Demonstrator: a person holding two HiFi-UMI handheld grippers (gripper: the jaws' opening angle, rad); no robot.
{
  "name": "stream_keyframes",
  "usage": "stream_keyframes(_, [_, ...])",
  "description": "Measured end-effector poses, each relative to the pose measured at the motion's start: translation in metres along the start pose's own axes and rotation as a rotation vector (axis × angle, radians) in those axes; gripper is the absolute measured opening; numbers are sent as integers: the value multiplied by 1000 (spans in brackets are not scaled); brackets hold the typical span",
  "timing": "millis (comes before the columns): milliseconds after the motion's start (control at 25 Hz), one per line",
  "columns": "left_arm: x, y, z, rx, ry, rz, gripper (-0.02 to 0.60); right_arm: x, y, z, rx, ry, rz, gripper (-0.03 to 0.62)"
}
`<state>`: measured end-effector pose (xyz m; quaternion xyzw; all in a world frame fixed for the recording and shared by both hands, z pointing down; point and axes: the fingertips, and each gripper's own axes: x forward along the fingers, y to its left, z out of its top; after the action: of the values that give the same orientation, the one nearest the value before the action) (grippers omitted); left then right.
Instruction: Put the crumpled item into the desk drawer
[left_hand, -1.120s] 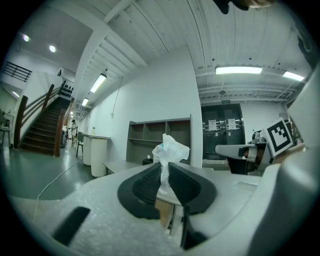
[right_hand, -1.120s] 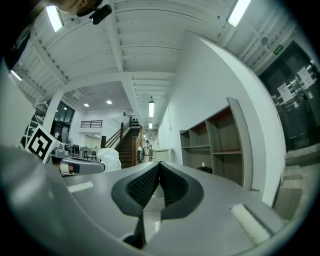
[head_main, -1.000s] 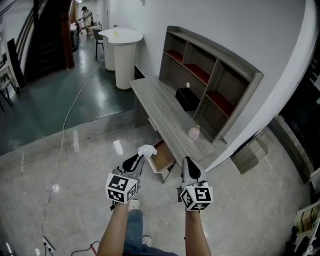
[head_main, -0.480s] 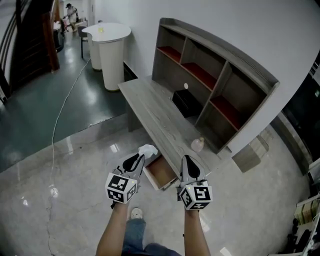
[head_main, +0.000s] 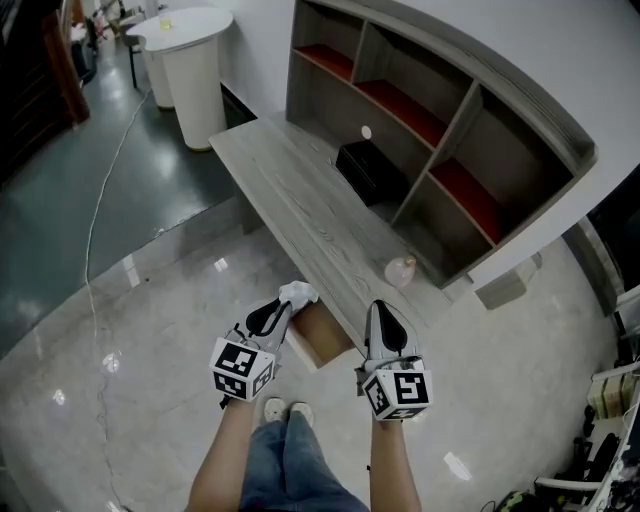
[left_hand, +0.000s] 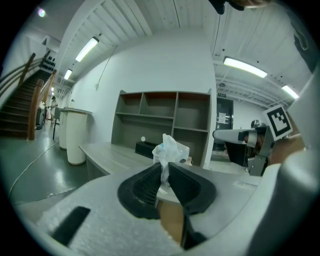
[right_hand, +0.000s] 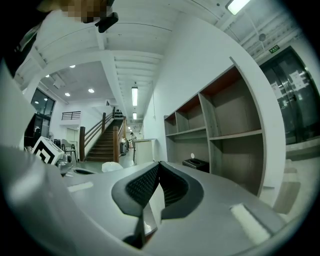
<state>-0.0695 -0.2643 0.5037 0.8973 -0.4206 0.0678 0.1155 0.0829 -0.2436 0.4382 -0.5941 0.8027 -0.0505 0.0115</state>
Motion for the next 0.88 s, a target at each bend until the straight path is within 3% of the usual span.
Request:
stream_keyframes(120, [21, 0, -50, -7, 109, -22, 52, 9, -8, -16, 1, 15, 1, 6])
stream_keyframes(360, [87, 5, -208, 10, 462, -92, 52, 21, -29, -63, 66, 37, -19, 6])
stream_keyframes(480, [110, 5, -263, 17, 591, -117, 52, 19, -34, -76, 68, 34, -37, 6])
stream_keyframes(640, [140, 0, -316, 29, 734, -157, 55, 19, -45, -94, 48, 29, -55, 6])
stream_keyframes(880, [165, -11, -355, 73, 877, -184, 60, 12, -58, -105, 29, 32, -58, 6])
